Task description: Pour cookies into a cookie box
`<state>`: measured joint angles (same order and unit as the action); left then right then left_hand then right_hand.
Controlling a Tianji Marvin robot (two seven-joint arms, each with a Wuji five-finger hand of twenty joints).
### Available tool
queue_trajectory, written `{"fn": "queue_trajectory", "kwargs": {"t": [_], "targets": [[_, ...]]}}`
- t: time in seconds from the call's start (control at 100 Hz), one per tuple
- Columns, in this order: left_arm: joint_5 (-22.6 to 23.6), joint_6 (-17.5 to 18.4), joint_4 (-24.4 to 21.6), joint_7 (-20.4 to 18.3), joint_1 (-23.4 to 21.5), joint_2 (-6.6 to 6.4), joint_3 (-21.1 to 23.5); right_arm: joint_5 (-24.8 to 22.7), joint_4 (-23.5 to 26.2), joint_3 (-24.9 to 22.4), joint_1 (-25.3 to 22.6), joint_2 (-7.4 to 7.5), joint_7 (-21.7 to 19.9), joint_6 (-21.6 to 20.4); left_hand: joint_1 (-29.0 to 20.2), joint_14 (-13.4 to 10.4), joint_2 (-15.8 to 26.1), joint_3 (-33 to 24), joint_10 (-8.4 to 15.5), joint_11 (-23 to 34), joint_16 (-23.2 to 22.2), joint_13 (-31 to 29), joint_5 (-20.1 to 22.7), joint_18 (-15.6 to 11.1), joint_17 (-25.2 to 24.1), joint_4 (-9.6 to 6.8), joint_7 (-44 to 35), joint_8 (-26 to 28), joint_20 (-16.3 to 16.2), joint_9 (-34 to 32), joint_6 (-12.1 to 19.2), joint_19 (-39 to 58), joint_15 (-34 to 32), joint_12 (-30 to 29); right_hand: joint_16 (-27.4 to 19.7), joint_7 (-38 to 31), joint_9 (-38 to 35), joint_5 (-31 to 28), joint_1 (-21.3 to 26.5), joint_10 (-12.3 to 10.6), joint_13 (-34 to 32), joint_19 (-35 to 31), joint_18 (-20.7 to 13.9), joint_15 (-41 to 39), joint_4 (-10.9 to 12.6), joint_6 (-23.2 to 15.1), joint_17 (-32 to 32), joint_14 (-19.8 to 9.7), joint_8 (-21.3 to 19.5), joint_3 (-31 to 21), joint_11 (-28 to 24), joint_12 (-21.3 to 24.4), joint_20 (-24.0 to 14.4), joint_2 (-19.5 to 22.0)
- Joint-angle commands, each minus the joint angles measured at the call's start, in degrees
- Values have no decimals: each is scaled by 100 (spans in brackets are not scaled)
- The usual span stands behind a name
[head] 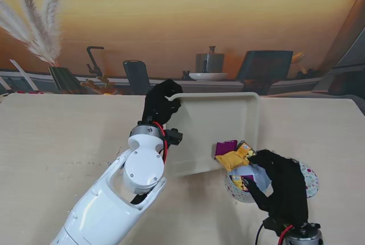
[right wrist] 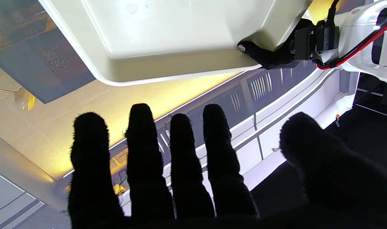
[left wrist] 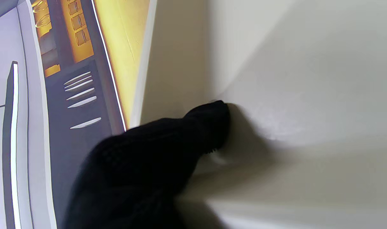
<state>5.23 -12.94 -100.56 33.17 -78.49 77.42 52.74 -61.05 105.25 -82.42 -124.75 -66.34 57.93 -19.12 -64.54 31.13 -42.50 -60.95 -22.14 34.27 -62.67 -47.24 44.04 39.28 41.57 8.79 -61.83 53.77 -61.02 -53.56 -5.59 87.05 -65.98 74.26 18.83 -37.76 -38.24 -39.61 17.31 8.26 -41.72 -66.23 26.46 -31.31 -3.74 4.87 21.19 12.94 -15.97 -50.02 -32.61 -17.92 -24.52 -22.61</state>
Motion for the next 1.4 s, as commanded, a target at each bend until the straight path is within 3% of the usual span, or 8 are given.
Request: {"fn": "queue_trajectory", "kwargs": {"t": [0.0, 0.29, 0.64, 1.1, 1.39], "targets": [[45, 44, -108, -79, 7, 44, -8, -14, 46, 6, -42, -23, -52, -5, -321, -326, 568, -788, 563, 898, -11, -655, 189, 71, 141, -387, -208, 4, 8, -638, 195, 143, -957, 262, 28, 105, -105, -29, -166, 6, 39, 1, 118, 42, -3, -72, -74, 181, -2, -93, 85, 20, -59, -31], [3, 168, -186, 16, -20, 58, 19, 0, 42, 12, -36, -25, -64, -21, -319, -342, 559, -796, 559, 899, -8, -659, 197, 71, 145, -392, -216, 2, 25, -639, 193, 137, -961, 262, 30, 109, -98, -29, -163, 12, 39, -2, 118, 38, -3, -65, -65, 183, 0, -98, 83, 20, -60, -28], [394, 132, 74, -50, 60, 42, -193, 4, 37, 11, -46, -25, -70, 1, -281, -375, 568, -832, 599, 909, 9, -682, 200, 71, 169, -406, -236, -1, 52, -653, 222, 146, -964, 248, 30, 106, -97, -31, -162, 9, 43, 0, 115, 39, -4, -66, -63, 183, 0, -97, 82, 20, -57, -27], [313, 232, 31, 100, 37, 89, -192, 27, 24, 23, -24, -30, -83, -10, -284, -359, 552, -838, 583, 917, 12, -690, 203, 71, 189, -410, -236, -13, 86, -656, 215, 154, -974, 238, 31, 108, -78, -28, -159, 11, 62, 3, 110, 41, -5, -57, -64, 183, 1, -100, 77, 17, -51, -27], [381, 494, -15, 186, 2, 86, -223, 26, 18, 24, -24, -32, -58, -5, -278, -369, 564, -839, 595, 920, 10, -692, 199, 71, 184, -410, -240, -15, 88, -655, 228, 163, -981, 239, 33, 110, -72, -27, -151, 17, 69, 6, 103, 39, -5, -46, -65, 187, 2, -108, 73, 16, -46, -29]]}}
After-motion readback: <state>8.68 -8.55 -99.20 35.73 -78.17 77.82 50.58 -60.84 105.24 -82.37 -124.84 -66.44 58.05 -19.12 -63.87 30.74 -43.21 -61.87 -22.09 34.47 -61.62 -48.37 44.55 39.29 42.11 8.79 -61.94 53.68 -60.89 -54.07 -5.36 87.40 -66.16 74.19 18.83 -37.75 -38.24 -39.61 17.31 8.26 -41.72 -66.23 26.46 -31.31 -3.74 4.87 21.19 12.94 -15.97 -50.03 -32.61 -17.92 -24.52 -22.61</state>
